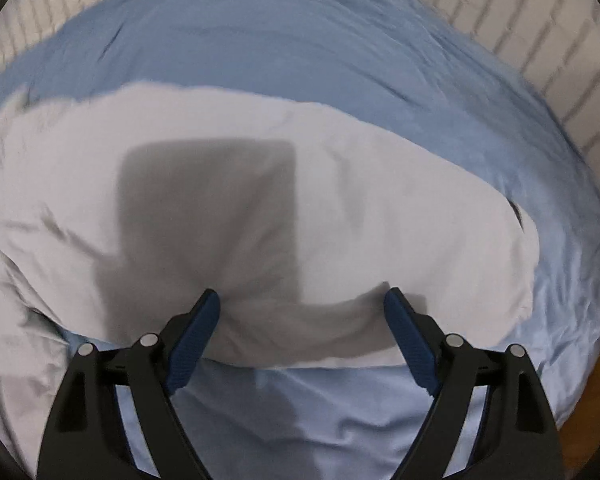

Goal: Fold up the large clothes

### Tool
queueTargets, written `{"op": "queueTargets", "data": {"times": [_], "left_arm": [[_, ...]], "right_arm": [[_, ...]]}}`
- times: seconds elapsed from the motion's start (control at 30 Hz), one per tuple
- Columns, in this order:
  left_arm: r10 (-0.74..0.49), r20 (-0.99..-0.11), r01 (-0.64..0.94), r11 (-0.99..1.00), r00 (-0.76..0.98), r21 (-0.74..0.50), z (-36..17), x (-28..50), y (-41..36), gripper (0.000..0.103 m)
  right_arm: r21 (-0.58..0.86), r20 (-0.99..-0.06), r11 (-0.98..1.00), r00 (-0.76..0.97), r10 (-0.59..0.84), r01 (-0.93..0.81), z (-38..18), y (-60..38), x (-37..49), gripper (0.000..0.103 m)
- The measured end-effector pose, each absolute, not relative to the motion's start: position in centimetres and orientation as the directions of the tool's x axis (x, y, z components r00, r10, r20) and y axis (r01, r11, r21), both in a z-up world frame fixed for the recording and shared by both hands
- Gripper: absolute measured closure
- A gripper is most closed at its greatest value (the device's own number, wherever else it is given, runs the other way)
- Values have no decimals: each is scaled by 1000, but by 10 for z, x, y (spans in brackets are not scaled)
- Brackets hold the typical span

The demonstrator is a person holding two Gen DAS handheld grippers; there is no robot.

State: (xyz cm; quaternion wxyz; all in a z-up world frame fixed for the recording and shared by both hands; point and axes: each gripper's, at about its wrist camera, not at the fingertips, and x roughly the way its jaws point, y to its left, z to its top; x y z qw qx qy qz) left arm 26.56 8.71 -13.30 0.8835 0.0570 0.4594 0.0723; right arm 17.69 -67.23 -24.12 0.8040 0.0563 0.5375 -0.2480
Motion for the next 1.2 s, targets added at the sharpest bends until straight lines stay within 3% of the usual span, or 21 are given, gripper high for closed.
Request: {"op": "queueTargets", "data": {"times": [0.03, 0.07, 0.1, 0.13, 0.2, 0.27, 0.37, 0.47, 0.5, 0.53, 0.57, 0.6, 0.83, 0.93, 1.07, 1.13, 1.2], "left_arm": [[180, -809, -82, 983, 560, 163, -136, 267, 89, 3], [182, -816, -91, 983, 548, 158, -139, 267, 91, 3], [186, -822, -100, 983, 538, 157, -142, 267, 93, 3], [189, -826, -109, 982, 531, 155, -145, 265, 96, 3], [199, -828, -120, 980, 524, 159, -149, 259, 100, 3], [202, -829, -116, 979, 522, 165, -149, 254, 104, 3], [214, -821, -111, 977, 529, 183, -146, 247, 108, 3], [193, -818, -104, 981, 542, 162, -140, 247, 112, 3], [188, -817, -105, 982, 545, 156, -139, 250, 113, 3], [187, -817, -106, 982, 545, 154, -138, 253, 113, 3], [186, -817, -108, 982, 545, 152, -137, 259, 112, 3], [184, -817, -106, 983, 547, 151, -135, 263, 111, 3], [121, -828, -57, 993, 548, 107, -125, 326, 105, 3], [131, -834, -50, 991, 536, 124, -129, 357, 105, 3], [90, -862, -34, 996, 499, 85, -137, 397, 108, 3], [82, -875, -38, 997, 478, 73, -144, 419, 109, 3], [66, -883, -35, 998, 464, 56, -151, 433, 109, 3]], "right_arm": [[-234, -876, 875, 298, -378, 424, -244, -665, 185, 28], [-259, -869, 880, 302, -392, 398, -245, -662, 193, 50], [-271, -866, 880, 301, -400, 389, -248, -662, 200, 65], [-296, -857, 874, 298, -421, 385, -249, -662, 209, 93], [-396, -807, 839, 296, -512, 373, -249, -665, 224, 99], [-409, -790, 823, 299, -535, 395, -248, -675, 234, 99], [-391, -776, 806, 311, -548, 443, -235, -682, 240, 99], [-302, -823, 871, 355, -443, 388, -222, -663, 237, 92], [-296, -821, 881, 372, -432, 369, -218, -649, 224, 84], [-298, -818, 888, 385, -427, 351, -213, -638, 221, 54], [-296, -810, 896, 409, -420, 332, -206, -624, 219, 33], [-288, -806, 903, 428, -408, 318, -201, -615, 217, 30], [-229, -820, 960, 498, -280, 162, -171, -554, 250, 30], [-89, -855, 989, 499, -138, 122, -166, -539, 267, 30], [243, -864, 962, 479, 155, 128, -153, -534, 299, 30], [232, -863, 963, 485, 140, 136, -144, -527, 315, 28], [172, -861, 978, 500, 93, 115, -134, -512, 335, 19]]}}
